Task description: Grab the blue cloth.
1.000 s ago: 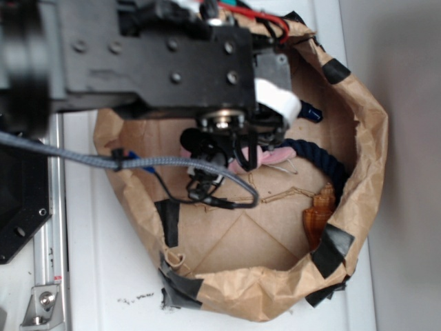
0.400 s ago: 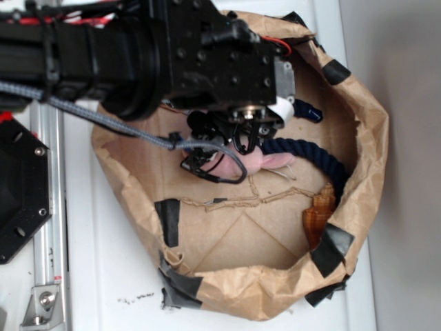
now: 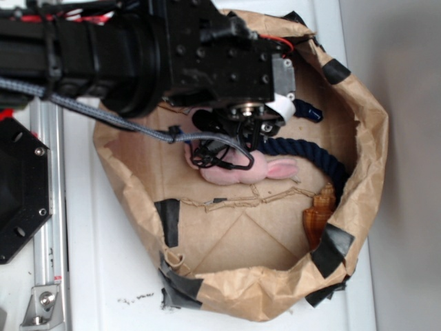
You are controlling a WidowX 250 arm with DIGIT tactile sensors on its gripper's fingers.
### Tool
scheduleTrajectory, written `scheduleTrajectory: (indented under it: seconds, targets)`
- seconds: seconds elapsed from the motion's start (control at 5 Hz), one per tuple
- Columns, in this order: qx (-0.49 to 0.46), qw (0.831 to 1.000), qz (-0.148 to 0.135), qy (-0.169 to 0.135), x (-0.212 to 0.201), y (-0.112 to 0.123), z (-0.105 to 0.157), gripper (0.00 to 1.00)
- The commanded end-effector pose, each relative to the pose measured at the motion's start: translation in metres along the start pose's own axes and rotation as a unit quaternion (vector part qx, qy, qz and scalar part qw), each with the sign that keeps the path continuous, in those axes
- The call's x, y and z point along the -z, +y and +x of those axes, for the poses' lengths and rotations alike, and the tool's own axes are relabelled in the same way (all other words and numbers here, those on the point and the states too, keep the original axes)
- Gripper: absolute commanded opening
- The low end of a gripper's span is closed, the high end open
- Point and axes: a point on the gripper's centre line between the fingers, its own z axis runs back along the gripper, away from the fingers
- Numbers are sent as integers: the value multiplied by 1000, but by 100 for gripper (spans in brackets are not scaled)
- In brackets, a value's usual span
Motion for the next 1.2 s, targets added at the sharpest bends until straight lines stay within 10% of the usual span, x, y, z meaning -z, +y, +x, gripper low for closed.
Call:
scheduleTrajectory:
  seconds: [0.0,0.6,0.8,1.0]
  targets:
    - [-21,999,19,-28,-20,12,-8,0]
    - [-120,981,25,-147,-110,35,-52,0]
    - [-89,988,15,-127,-95,31,-40,0]
    - [-58,994,3,-90,-72,27,-27,98]
